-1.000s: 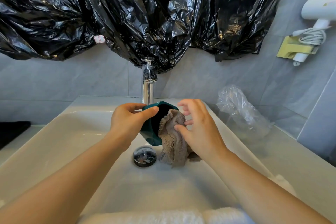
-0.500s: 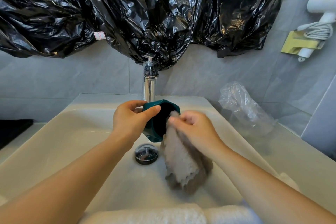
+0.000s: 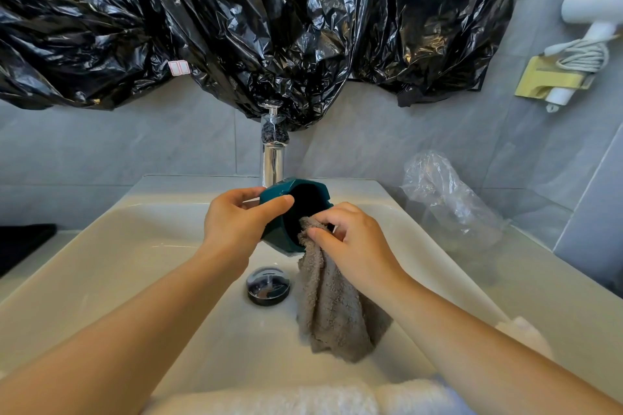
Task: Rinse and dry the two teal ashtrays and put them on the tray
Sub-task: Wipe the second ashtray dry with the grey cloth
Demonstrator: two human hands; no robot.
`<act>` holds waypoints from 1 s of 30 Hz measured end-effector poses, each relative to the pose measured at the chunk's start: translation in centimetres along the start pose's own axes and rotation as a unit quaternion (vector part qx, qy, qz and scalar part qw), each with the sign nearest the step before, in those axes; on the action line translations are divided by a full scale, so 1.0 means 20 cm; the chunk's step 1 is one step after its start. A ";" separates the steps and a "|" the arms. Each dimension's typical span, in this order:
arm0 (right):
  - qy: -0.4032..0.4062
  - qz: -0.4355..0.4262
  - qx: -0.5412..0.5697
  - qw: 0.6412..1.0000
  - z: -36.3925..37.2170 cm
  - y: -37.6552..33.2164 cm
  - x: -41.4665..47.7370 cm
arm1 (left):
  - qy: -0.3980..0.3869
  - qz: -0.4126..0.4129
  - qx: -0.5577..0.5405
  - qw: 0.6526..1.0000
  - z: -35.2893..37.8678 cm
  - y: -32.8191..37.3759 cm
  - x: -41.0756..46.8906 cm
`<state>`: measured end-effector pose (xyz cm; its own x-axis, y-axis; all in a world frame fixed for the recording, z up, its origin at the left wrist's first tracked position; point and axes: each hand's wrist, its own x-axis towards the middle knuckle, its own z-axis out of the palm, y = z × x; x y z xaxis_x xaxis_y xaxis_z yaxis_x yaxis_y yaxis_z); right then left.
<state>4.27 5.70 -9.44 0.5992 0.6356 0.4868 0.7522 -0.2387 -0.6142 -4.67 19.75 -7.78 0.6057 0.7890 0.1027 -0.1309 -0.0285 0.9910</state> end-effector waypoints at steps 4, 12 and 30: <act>-0.024 0.003 0.014 1.000 0.01 0.00 0.00 | -0.006 -0.002 -0.006 1.000 0.01 0.00 0.00; -0.141 -0.023 0.089 0.986 0.01 -0.03 -0.03 | 0.016 -0.005 0.009 1.000 -0.02 -0.02 0.02; -0.142 -0.158 -0.249 0.945 -0.03 -0.04 -0.06 | 0.025 -0.006 0.029 0.999 -0.03 0.00 0.03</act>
<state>3.16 4.69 -9.10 0.2788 0.8871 0.3680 0.9593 -0.2755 -0.0625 -4.77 20.57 -7.74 0.5667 0.8193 0.0873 -0.0770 -0.0527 0.9956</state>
